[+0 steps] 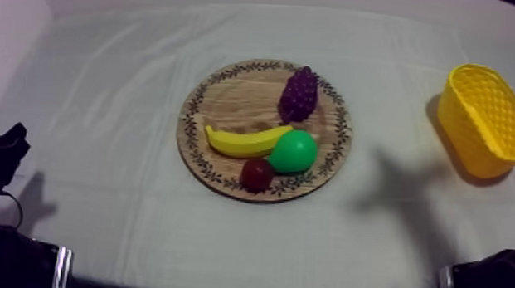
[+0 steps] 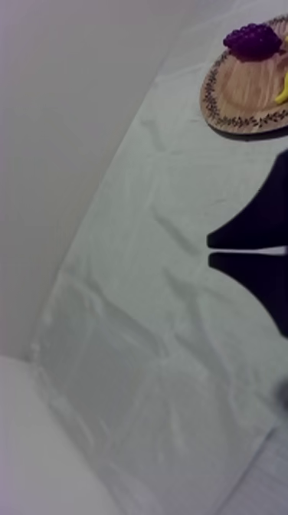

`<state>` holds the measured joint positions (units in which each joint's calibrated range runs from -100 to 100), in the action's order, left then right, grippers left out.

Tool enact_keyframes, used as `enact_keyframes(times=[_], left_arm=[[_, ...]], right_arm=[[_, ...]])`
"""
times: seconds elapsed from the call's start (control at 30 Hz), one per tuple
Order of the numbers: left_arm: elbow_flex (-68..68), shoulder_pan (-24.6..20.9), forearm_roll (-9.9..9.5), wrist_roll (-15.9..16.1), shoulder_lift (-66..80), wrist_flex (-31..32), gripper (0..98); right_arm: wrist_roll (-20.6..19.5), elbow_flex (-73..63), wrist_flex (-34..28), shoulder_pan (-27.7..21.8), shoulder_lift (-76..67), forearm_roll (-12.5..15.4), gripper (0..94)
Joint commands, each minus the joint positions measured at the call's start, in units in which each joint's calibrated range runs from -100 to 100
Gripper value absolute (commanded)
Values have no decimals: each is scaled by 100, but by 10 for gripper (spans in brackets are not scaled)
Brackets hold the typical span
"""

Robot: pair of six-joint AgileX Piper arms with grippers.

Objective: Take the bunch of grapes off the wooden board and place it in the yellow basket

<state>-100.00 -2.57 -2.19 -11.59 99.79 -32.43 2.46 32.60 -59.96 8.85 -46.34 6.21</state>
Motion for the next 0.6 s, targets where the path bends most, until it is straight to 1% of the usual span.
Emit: enact_keyframes(times=[0.0, 0.17, 0.33, 0.43, 0.57], left_arm=[[0, 0, -3, -1, -5, 1, 1], [0, 0, -3, 0, -5, 1, 1], [0, 0, -3, -1, -5, 1, 1], [0, 0, -3, -1, -5, 1, 1], [0, 0, -3, -1, -5, 1, 1]], right_arm=[[17, -597, -51, 3, 549, 86, 5], [64, -1029, -73, 25, 1166, 292, 4], [85, -1379, -143, 45, 1858, 421, 4], [49, -1607, -268, 86, 2336, 411, 4], [-67, -1800, -404, 185, 2947, 314, 4]])
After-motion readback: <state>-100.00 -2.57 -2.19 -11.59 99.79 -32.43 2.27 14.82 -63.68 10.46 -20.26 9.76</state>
